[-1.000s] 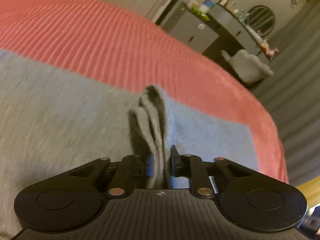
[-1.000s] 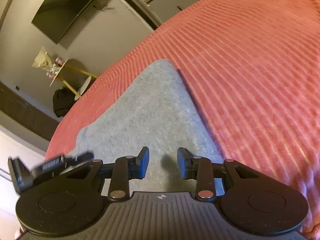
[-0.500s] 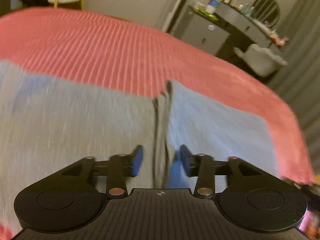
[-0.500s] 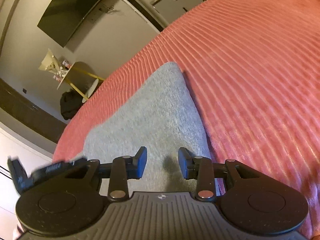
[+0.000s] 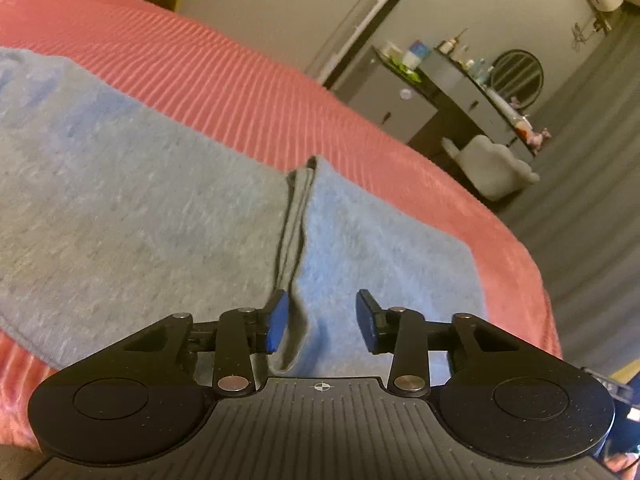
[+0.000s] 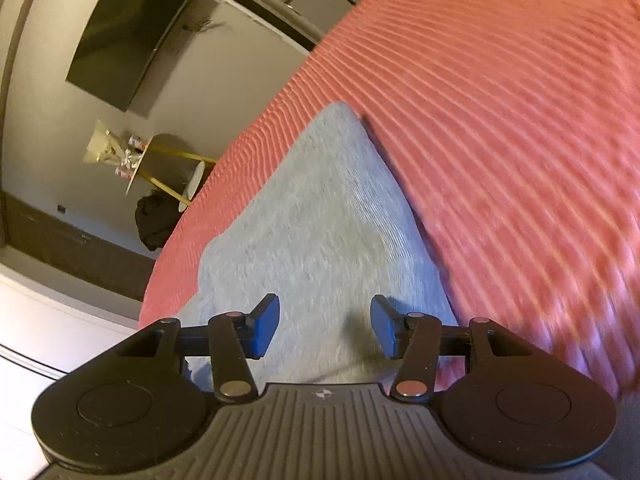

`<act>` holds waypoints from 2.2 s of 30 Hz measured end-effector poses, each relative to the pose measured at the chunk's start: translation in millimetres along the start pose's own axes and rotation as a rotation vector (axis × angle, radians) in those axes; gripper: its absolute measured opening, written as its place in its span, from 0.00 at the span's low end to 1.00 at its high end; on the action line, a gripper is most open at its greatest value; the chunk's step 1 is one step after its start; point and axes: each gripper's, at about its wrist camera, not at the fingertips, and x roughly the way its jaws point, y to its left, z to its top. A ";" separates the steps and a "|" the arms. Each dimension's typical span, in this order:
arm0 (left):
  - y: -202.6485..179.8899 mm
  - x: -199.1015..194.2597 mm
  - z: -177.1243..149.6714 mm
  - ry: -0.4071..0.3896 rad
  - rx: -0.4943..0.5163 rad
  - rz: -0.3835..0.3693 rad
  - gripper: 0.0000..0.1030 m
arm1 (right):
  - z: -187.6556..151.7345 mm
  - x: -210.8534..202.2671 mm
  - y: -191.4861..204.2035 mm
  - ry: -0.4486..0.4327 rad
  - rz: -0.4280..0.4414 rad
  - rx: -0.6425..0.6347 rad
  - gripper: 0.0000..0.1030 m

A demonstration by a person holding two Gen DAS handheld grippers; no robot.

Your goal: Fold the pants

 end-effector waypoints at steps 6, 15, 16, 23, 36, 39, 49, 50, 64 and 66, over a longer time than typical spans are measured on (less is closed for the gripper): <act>4.7 24.7 -1.5 0.085 -0.064 -0.052 0.43 | -3.8 3.8 9.6 0.024 -0.031 -0.026 0.58; -12.8 43.6 -15.9 0.158 0.071 0.030 0.07 | -14.1 16.4 15.0 0.082 -0.076 -0.047 0.63; -13.1 41.5 -15.2 0.153 0.073 0.027 0.06 | -13.6 19.2 14.2 0.083 -0.084 -0.041 0.63; -7.7 24.2 -17.6 0.139 0.039 0.053 0.05 | -13.3 19.6 11.5 -0.021 -0.166 -0.039 0.26; -1.3 10.2 -26.8 0.159 0.024 0.067 0.05 | -20.2 18.8 33.4 -0.049 -0.364 -0.213 0.03; -1.8 8.4 -27.3 0.150 0.028 0.063 0.05 | -21.5 14.0 43.7 -0.072 -0.321 -0.287 0.04; 15.7 4.6 -29.6 0.155 -0.045 0.082 0.09 | -18.1 48.3 62.0 -0.074 -0.315 -0.505 0.10; 15.9 2.2 -29.0 0.138 -0.050 0.084 0.13 | -16.5 58.9 57.3 -0.036 -0.331 -0.493 0.15; -30.2 35.0 -6.1 0.004 0.125 0.188 0.63 | -16.6 80.8 43.4 0.016 -0.287 -0.461 0.40; -19.2 50.7 -4.5 0.057 0.102 0.201 0.59 | -17.3 84.5 48.5 0.020 -0.286 -0.478 0.44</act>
